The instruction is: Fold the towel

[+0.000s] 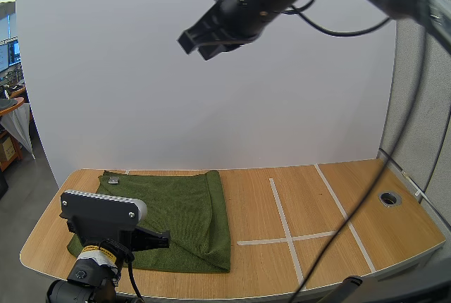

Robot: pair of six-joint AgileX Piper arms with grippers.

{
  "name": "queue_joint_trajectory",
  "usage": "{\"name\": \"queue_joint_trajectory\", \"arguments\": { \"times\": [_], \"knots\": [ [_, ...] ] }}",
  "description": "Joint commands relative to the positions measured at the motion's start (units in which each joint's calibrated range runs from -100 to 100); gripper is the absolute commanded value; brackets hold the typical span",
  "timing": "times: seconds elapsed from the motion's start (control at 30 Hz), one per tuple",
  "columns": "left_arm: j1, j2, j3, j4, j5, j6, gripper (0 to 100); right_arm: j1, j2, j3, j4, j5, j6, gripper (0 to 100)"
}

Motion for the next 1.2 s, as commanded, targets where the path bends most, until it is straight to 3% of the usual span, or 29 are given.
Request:
{"name": "queue_joint_trajectory", "arguments": {
  "times": [0.0, 0.23, 0.47, 0.63, 0.9, 0.97, 1.07, 1.17],
  "knots": [
    [0.10, 0.0, -2.6, -0.7, -12.2, 0.0, 0, -0.3, -15.3, 12.4, -5.4, 0.0, 1.9, 0],
    [0.10, 0.0, -17.7, 1.4, -2.8, 3.6, 0, -0.3, -24.8, 20.2, -12.4, 0.0, 6.3, 0],
    [0.10, 1.4, -32.1, -1.4, 18.1, 5.7, 0, -0.3, -33.2, 25.2, -13.8, 0.0, 6.6, 0],
    [0.18, 13.5, -36.5, -1.4, 28.0, 6.5, 0, -0.3, -37.3, 25.3, -13.8, 0.0, 6.9, 0],
    [0.28, 34.0, -45.6, -2.0, 48.0, 13.7, 0, -0.3, -40.8, 25.3, -13.8, 0.0, 7.4, 0],
    [0.28, 38.2, -47.6, -5.0, 47.4, 14.4, 0, -0.3, -40.8, 25.3, -14.1, 0.0, 7.8, 0],
    [0.28, 43.9, -48.9, -13.8, 43.9, 21.4, 0, -0.4, -40.8, 25.3, -15.3, 0.0, 8.0, 0],
    [0.28, 49.9, -50.2, -26.4, 44.2, 34.8, 0, -0.4, -40.8, 25.3, -15.9, 0.0, 8.2, 0]
  ]
}}
